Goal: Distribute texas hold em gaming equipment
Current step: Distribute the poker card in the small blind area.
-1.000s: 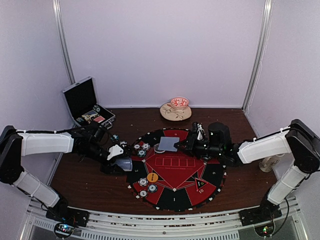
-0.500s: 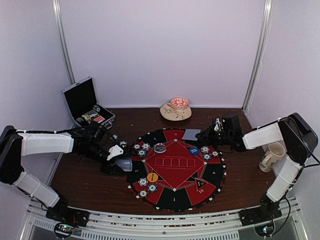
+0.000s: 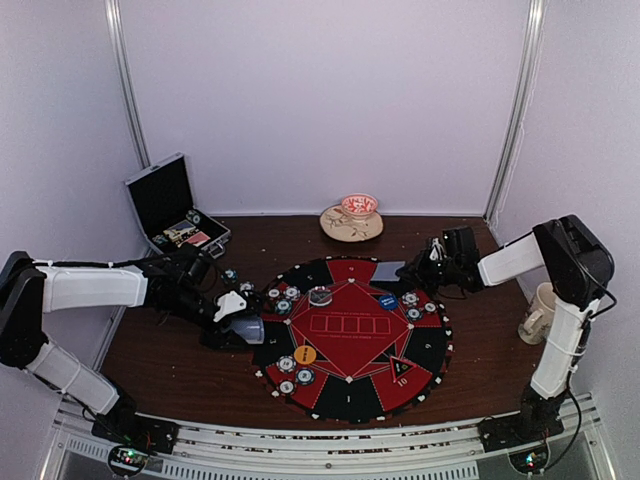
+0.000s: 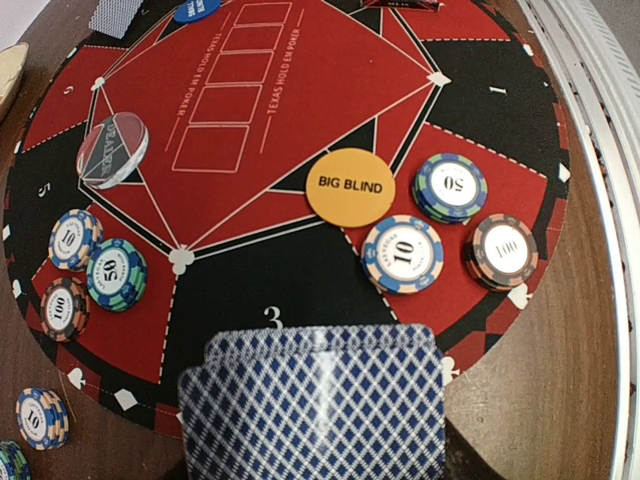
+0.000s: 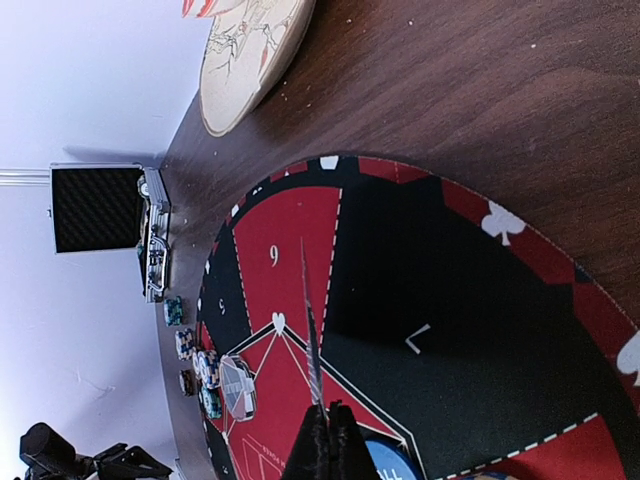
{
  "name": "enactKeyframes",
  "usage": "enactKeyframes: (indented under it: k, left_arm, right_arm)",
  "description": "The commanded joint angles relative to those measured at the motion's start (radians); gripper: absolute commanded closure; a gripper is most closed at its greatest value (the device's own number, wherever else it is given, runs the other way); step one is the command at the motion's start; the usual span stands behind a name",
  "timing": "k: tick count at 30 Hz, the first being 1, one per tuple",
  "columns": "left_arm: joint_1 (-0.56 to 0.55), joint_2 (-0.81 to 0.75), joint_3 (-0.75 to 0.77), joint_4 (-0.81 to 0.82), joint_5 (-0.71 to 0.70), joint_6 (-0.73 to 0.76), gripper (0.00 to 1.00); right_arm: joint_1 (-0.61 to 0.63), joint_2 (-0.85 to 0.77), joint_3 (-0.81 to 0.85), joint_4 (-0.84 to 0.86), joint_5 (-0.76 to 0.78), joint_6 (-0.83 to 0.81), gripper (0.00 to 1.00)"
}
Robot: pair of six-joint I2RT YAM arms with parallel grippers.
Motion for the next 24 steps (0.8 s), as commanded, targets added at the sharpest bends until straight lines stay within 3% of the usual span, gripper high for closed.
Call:
enactKeyframes:
  k: [1, 17, 24]
  left_arm:
    - [0.007, -0.003, -0.004, 0.023, 0.025, 0.013, 0.48]
    - [0.005, -0.003, -0.004, 0.022, 0.023, 0.014, 0.48]
    - [0.006, -0.001, -0.004, 0.023, 0.024, 0.015, 0.48]
  right_arm:
    - [-0.022, 0.036, 0.031, -0.015, -0.032, -0.028, 1.00]
    - [-0.060, 0.097, 0.101, -0.070, -0.034, -0.055, 1.00]
    - [-0.063, 0.085, 0.116, -0.140, 0.006, -0.088, 0.77]
